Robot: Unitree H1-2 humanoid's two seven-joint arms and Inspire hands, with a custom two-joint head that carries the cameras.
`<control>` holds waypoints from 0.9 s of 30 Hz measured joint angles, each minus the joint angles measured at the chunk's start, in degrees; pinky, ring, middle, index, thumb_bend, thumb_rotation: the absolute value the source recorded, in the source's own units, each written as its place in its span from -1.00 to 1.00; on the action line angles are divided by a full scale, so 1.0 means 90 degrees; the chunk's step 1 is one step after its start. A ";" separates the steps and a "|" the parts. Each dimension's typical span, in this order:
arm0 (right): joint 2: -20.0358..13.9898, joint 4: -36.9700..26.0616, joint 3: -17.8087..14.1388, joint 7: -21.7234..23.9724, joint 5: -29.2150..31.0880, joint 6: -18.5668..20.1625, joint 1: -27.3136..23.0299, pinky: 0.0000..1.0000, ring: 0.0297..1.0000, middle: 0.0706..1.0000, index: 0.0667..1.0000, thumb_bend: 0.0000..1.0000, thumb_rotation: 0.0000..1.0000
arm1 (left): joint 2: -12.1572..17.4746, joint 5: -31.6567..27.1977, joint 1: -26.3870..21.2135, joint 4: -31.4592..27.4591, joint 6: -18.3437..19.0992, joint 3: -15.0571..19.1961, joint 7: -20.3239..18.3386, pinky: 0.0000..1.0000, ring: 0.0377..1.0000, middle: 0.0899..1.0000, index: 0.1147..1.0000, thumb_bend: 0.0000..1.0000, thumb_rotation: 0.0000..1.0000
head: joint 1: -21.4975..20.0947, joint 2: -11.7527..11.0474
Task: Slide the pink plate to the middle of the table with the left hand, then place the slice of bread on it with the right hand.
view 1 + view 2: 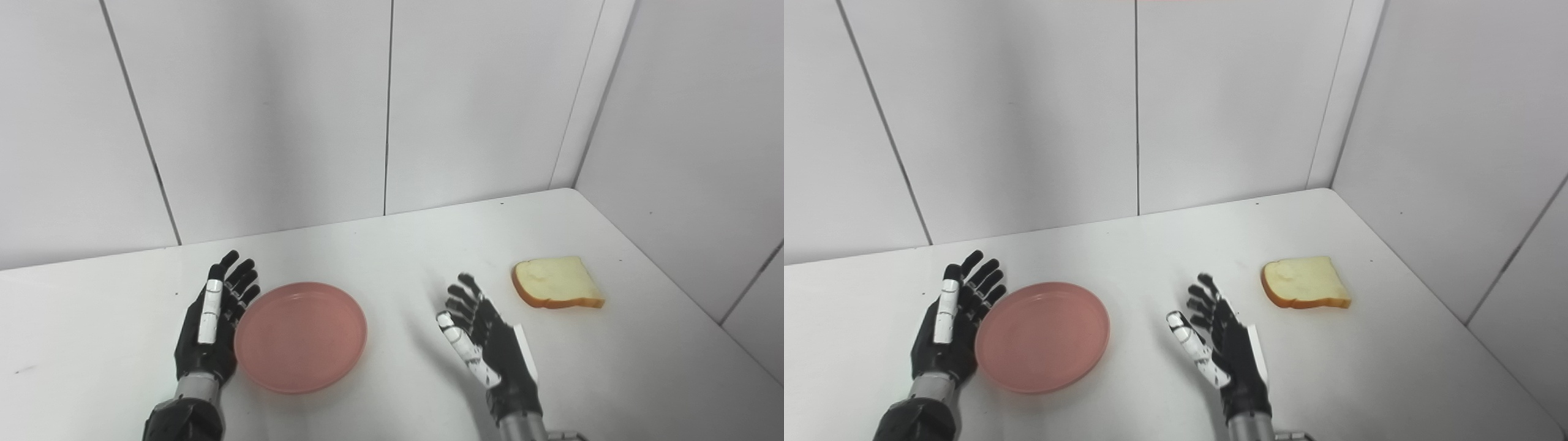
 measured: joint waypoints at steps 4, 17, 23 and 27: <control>-0.0718 -0.0474 -0.0198 0.0250 -0.0260 0.0764 -0.0511 0.75 0.90 0.89 0.92 0.89 -0.03 | 0.0000 -0.0004 -0.0011 0.0028 -0.0027 0.0005 -0.0033 0.81 0.77 0.63 0.63 0.71 0.41 | -0.0039 0.0000; -0.3220 -0.0748 -0.0594 0.2213 -0.0855 0.1833 -0.1213 0.64 0.95 0.99 0.88 1.00 -0.12 | -0.0016 -0.0004 -0.0107 0.0205 -0.0096 0.0024 -0.0059 0.77 0.76 0.61 0.62 0.77 0.38 | -0.0029 -0.0029; -0.4042 -0.0265 -0.0616 0.3146 -0.1639 0.1835 -0.1600 0.85 1.00 1.00 0.91 1.00 -0.23 | -0.0050 0.0001 -0.0105 0.0209 -0.0104 0.0002 -0.0059 0.81 0.77 0.63 0.63 0.77 0.36 | 0.0010 0.0000; -0.5148 0.0177 -0.0241 0.3653 -0.1876 0.1764 -0.1791 0.99 1.00 1.00 0.96 1.00 -0.09 | -0.0049 0.0000 -0.0103 0.0206 -0.0104 0.0001 -0.0059 0.80 0.76 0.62 0.62 0.77 0.38 | 0.0010 0.0010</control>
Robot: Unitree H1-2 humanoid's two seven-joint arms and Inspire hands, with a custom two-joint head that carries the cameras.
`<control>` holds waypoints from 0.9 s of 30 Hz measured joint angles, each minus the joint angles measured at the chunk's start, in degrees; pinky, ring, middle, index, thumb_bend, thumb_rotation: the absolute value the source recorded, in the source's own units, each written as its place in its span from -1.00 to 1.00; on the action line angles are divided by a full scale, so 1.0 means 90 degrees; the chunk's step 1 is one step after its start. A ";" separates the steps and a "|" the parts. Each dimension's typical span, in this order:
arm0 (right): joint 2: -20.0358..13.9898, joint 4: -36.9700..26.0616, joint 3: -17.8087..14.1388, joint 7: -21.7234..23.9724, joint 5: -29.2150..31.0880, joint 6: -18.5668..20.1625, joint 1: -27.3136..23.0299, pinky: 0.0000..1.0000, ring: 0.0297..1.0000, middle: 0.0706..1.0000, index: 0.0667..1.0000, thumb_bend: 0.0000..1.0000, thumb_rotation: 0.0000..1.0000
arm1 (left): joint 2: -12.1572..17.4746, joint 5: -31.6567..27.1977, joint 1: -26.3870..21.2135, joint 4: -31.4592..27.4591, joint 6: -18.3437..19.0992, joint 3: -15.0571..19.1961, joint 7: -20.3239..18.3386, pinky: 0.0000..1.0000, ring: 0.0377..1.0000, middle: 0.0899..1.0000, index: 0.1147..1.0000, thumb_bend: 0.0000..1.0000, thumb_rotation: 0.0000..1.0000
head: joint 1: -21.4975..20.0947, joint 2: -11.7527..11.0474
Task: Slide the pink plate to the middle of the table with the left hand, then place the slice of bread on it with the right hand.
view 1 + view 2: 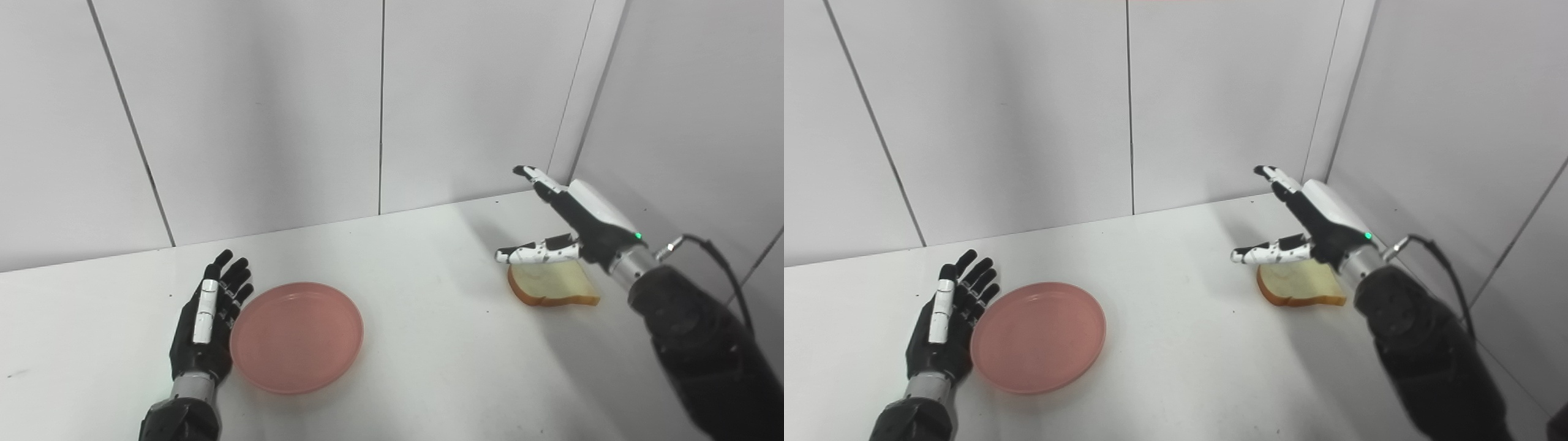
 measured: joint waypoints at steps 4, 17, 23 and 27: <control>-0.0974 0.0488 0.0727 0.0642 -0.0315 -0.0219 -0.0317 1.00 0.99 0.98 0.92 1.00 -0.13 | 0.0012 0.0000 0.0008 0.0003 -0.0003 0.0008 0.0000 0.83 0.77 0.62 0.64 0.77 0.37 | 0.0000 0.0000; -0.1555 0.1692 0.2160 0.1852 -0.1147 -0.0800 -0.1383 1.00 1.00 1.00 0.92 1.00 -0.26 | 0.0003 0.0022 0.0025 -0.0035 0.0001 -0.0118 0.0003 0.78 0.74 0.60 0.69 0.78 0.36 | -0.0010 0.0059; -0.1537 0.2077 0.2396 0.2113 -0.1197 -0.1098 -0.1618 1.00 1.00 0.98 0.93 1.00 -0.27 | 0.0009 0.0021 0.0032 -0.0053 0.0018 -0.0115 0.0003 0.80 0.75 0.62 0.71 0.76 0.37 | -0.0020 0.0098; -0.1470 0.2356 0.2388 0.1856 -0.1191 -0.1534 -0.1623 1.00 1.00 0.97 0.96 1.00 -0.27 | 0.0009 0.0031 0.0057 -0.0095 0.0023 -0.0139 0.0005 0.76 0.75 0.64 0.71 0.77 0.39 | 0.0000 0.0127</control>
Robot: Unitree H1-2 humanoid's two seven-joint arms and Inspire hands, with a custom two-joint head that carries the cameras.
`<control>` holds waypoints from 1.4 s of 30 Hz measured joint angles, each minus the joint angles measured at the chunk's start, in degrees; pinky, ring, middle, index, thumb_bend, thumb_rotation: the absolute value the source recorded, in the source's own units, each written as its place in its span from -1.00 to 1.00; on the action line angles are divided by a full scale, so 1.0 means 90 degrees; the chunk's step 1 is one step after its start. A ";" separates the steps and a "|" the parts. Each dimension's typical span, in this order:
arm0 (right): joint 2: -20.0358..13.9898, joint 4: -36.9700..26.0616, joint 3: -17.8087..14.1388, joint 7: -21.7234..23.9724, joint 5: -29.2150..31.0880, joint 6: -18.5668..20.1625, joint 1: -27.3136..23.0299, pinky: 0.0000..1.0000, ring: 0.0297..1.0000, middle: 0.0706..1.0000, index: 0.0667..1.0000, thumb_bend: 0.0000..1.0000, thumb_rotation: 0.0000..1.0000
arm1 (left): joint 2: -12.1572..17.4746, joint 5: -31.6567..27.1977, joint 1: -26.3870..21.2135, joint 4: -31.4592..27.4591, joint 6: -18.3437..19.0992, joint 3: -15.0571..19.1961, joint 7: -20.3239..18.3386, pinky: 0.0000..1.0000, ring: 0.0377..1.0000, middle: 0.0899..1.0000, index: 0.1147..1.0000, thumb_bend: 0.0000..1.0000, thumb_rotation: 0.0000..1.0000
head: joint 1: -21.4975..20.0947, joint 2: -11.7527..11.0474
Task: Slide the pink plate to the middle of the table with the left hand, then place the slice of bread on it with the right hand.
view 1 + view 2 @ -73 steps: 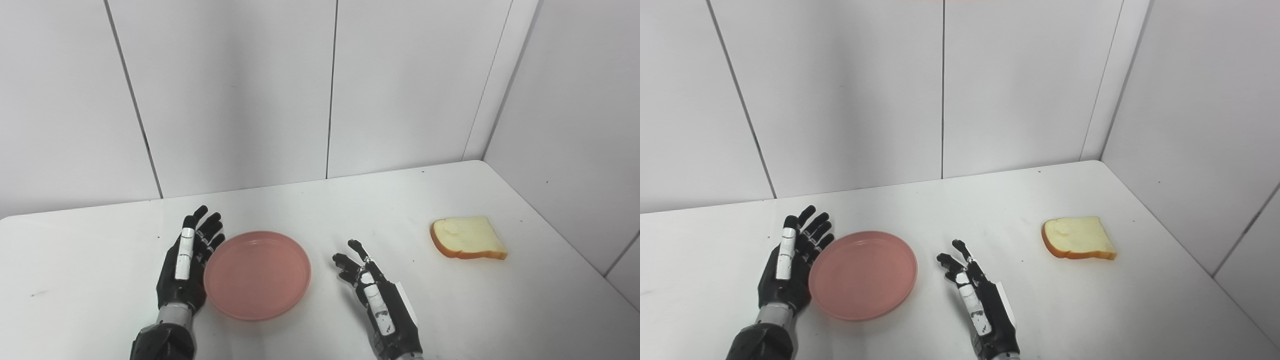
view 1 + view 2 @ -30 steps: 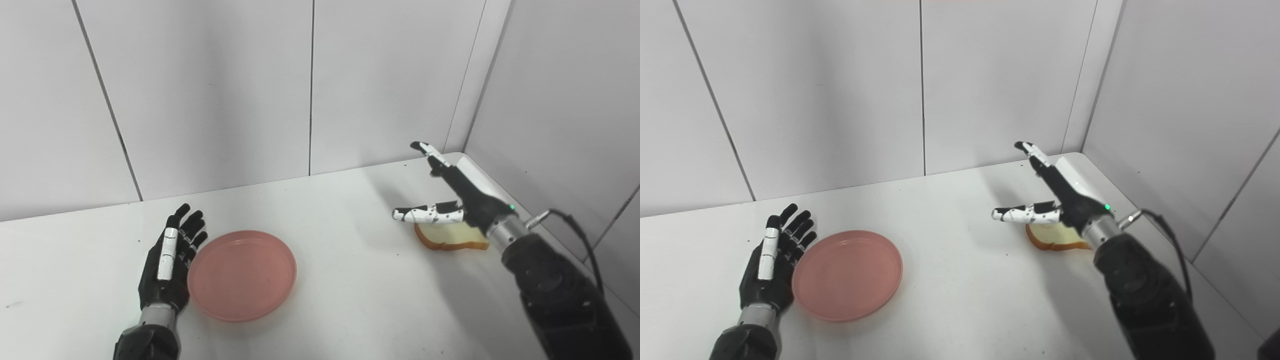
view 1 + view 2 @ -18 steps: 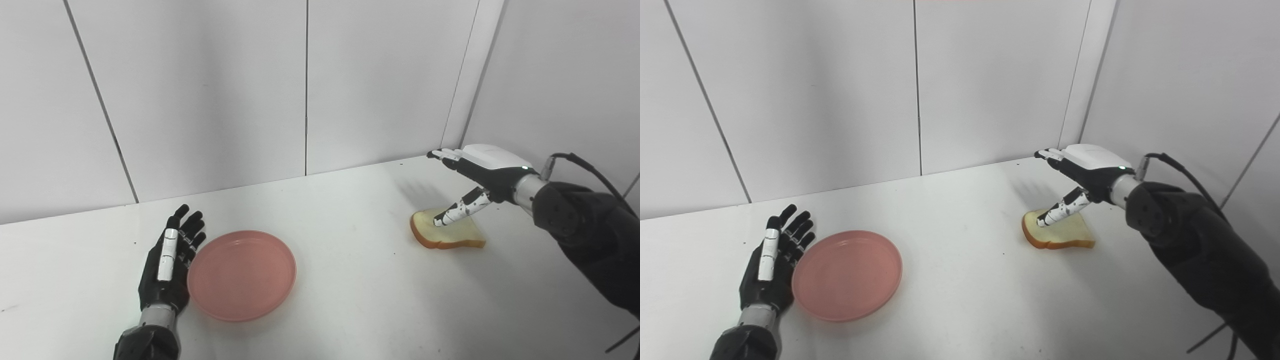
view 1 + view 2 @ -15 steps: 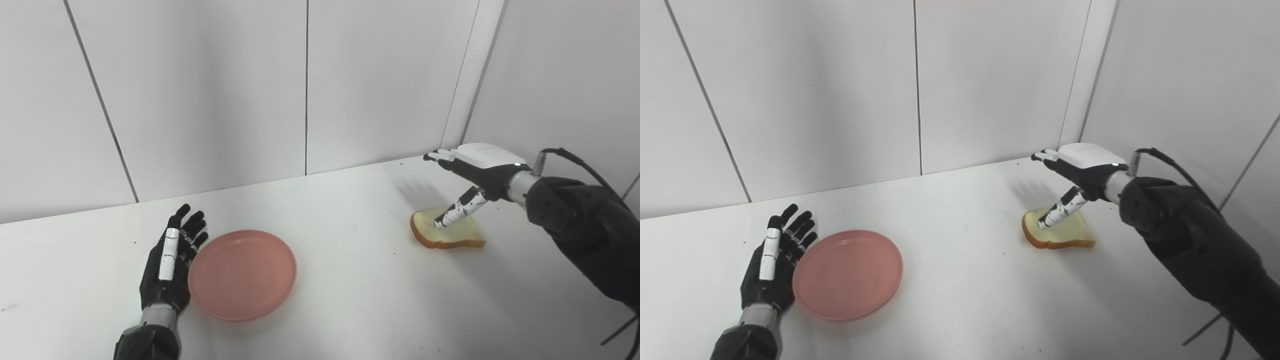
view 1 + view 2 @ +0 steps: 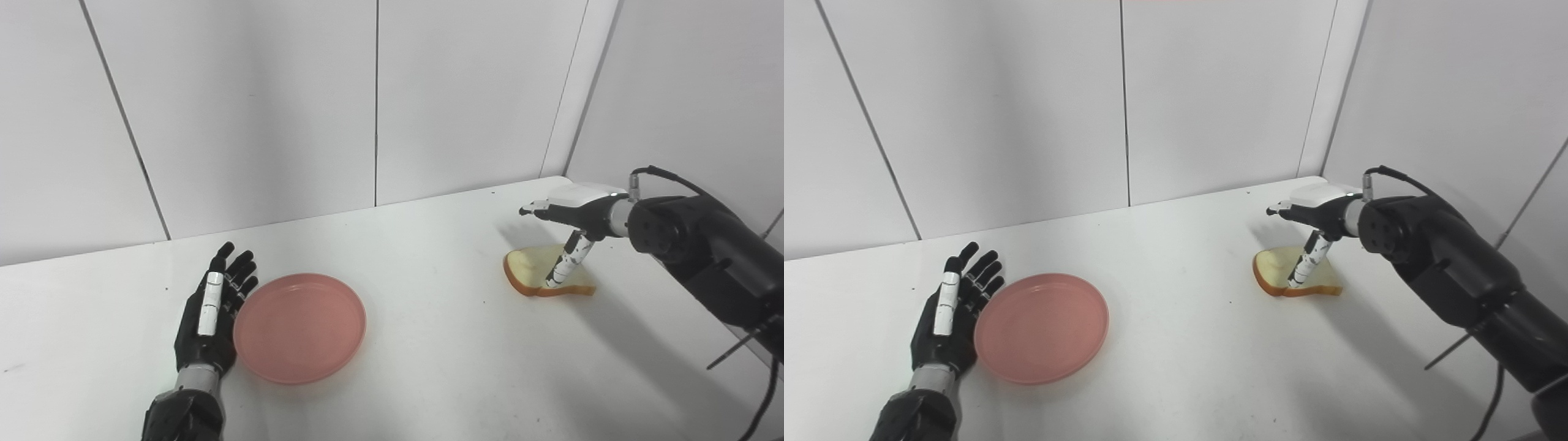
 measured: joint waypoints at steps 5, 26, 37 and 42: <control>0.0122 0.0234 0.0074 -0.0114 -0.0247 -0.0093 -0.0008 1.00 1.00 0.99 0.99 1.00 -0.27 | -0.0005 0.0006 0.0048 -0.0068 0.0005 -0.0030 0.0008 0.76 0.75 0.65 0.71 0.77 0.37 | 0.0010 0.0000; 0.0602 0.1486 0.0295 -0.1276 -0.0817 -0.1340 0.0061 1.00 0.95 0.89 0.87 1.00 -0.28 | -0.0008 0.0004 0.0082 -0.0136 0.0030 -0.0043 0.0012 0.79 0.74 0.65 0.73 0.79 0.37 | 0.0117 0.0069; 0.0730 0.2473 0.0563 -0.1666 -0.1083 -0.1581 -0.0347 1.00 0.96 0.91 0.86 1.00 -0.26 | -0.0021 -0.0015 0.0082 -0.0144 0.0068 -0.0020 0.0012 0.81 0.74 0.65 0.72 0.79 0.32 | 0.0156 0.0088; 0.0743 0.2632 0.0701 -0.1663 -0.1135 -0.1622 -0.0494 1.00 0.92 0.91 0.83 1.00 -0.28 | -0.0020 -0.0014 0.0083 -0.0147 0.0073 -0.0023 0.0012 0.82 0.76 0.68 0.75 0.77 0.33 | 0.0176 0.0108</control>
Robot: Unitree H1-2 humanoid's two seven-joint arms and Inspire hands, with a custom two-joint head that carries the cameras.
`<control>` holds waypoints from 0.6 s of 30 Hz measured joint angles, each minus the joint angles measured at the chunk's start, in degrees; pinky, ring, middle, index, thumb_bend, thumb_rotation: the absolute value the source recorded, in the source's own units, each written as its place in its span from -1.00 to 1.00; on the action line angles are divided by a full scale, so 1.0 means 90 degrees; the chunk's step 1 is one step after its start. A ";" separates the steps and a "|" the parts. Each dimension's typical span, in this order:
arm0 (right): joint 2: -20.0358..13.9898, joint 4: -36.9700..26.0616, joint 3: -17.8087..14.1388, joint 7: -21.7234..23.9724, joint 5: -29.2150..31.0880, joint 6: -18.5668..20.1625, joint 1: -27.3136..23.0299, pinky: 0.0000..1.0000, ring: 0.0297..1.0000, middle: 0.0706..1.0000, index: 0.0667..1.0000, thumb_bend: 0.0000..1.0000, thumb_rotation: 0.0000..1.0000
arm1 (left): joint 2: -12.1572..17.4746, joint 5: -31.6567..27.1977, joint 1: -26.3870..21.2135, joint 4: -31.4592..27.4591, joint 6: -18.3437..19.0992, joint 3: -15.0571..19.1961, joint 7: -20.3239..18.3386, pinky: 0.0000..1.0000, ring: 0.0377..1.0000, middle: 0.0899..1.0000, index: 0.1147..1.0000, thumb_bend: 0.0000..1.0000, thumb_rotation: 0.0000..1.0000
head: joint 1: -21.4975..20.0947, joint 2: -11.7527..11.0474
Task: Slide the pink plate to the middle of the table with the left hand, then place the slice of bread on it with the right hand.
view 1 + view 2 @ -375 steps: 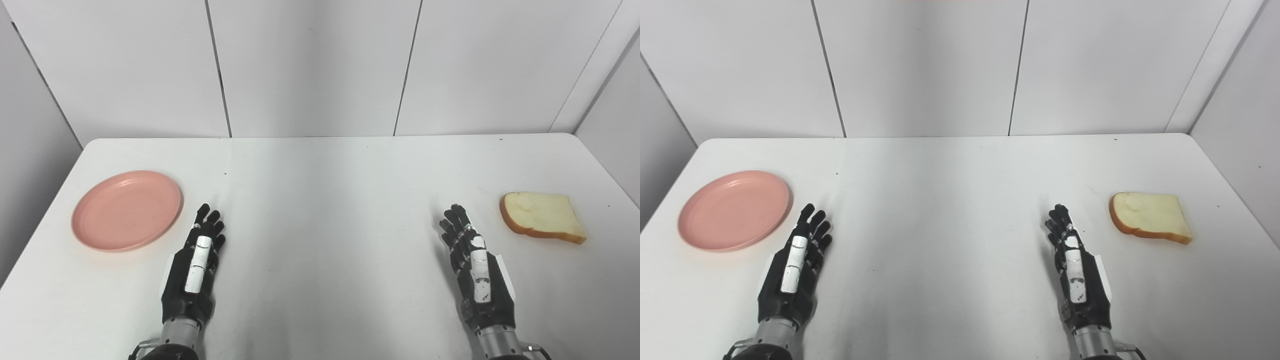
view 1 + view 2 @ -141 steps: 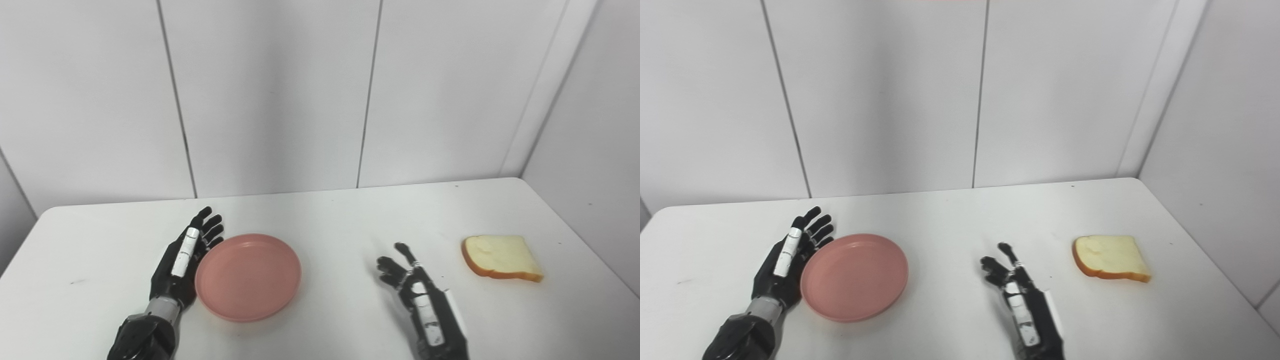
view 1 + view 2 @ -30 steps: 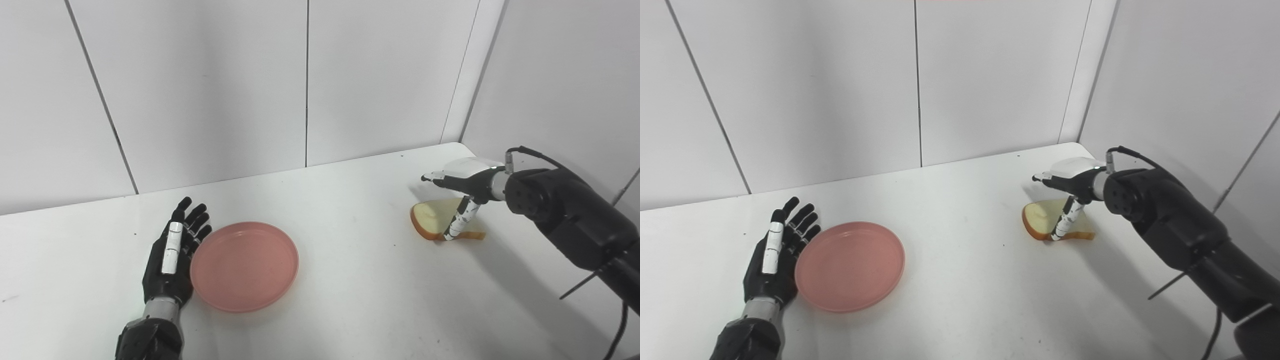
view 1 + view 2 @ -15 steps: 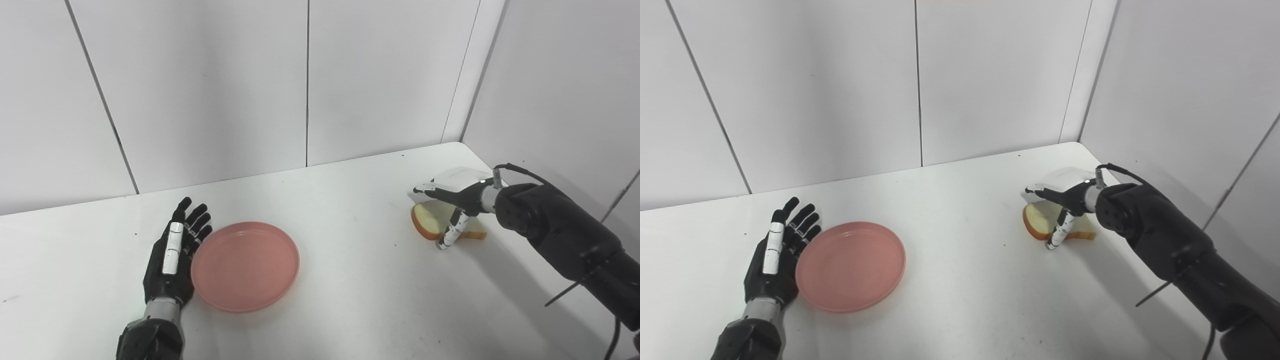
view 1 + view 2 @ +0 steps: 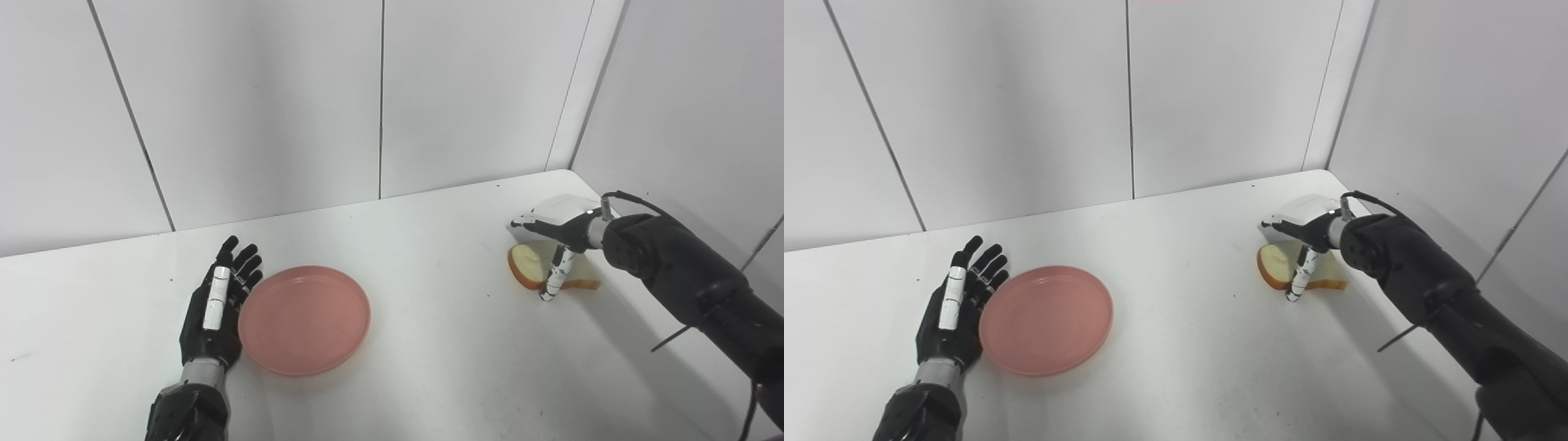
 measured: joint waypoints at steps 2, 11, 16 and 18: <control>0.0009 0.0037 0.0030 0.0013 0.0001 0.0000 -0.0033 1.00 0.90 0.90 0.82 1.00 -0.29 | 0.0000 0.0002 0.0009 -0.0018 0.0013 -0.0007 0.0000 0.81 0.76 0.68 0.76 0.77 0.33 | 0.0000 0.0000; 0.0105 -0.0029 0.0048 0.0592 0.0113 0.0358 -0.0187 0.33 0.45 0.53 0.57 1.00 -0.52 | -0.0002 0.0004 0.0035 -0.0122 0.0141 -0.0018 0.0011 0.81 0.75 0.66 0.75 0.78 0.35 | 0.0010 0.0039; 0.0109 -0.0018 0.0023 0.0583 0.0137 0.0405 -0.0239 -0.05 0.00 0.09 0.28 0.76 -0.50 | -0.0003 0.0003 0.0042 -0.0133 0.0149 -0.0021 0.0011 0.84 0.76 0.66 0.72 0.77 0.34 | 0.0020 0.0059; 0.0111 -0.0015 0.0027 0.0527 0.0117 0.0412 -0.0240 -0.10 -0.05 0.03 0.24 0.70 -0.49 | -0.0004 0.0003 0.0043 -0.0144 0.0161 -0.0021 0.0011 0.84 0.76 0.65 0.71 0.77 0.34 | 0.0020 0.0059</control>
